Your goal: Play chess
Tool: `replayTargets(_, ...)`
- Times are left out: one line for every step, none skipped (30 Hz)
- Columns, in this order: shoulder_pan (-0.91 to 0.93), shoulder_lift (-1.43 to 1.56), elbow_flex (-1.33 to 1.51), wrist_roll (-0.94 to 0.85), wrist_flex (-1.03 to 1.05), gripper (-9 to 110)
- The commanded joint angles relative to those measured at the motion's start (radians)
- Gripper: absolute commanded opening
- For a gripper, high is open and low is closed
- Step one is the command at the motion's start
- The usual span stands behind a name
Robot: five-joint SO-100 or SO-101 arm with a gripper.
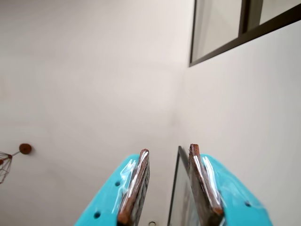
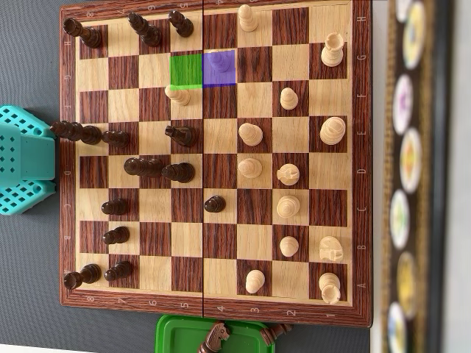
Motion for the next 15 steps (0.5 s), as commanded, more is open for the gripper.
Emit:
replayTargets(-0.006,-0.009,0.02,0.005,0.0,13)
replayTargets(-0.006,-0.009,0.02,0.005,0.0,13)
replayTargets(-0.002,-0.009,0.02,0.005,0.0,13)
replayTargets(0.002,-0.009,0.02,0.005,0.0,13)
replayTargets(0.002,-0.009,0.02,0.005,0.0,13)
replayTargets(0.0,-0.009,0.02,0.005,0.0,13)
replayTargets(-0.003,-0.009,0.02,0.005,0.0,13)
replayTargets(-0.006,-0.009,0.02,0.005,0.0,13)
replayTargets(-0.003,-0.009,0.02,0.005,0.0,13)
replayTargets(0.002,-0.009,0.02,0.005,0.0,13)
replayTargets(0.002,-0.009,0.02,-0.002,0.0,13)
replayTargets(0.003,-0.011,0.02,-0.002,0.0,13)
replayTargets(0.003,-0.011,0.02,-0.003,0.0,13)
replayTargets(0.003,-0.011,0.02,-0.003,0.0,13)
replayTargets(0.003,-0.012,0.02,-0.005,0.003,13)
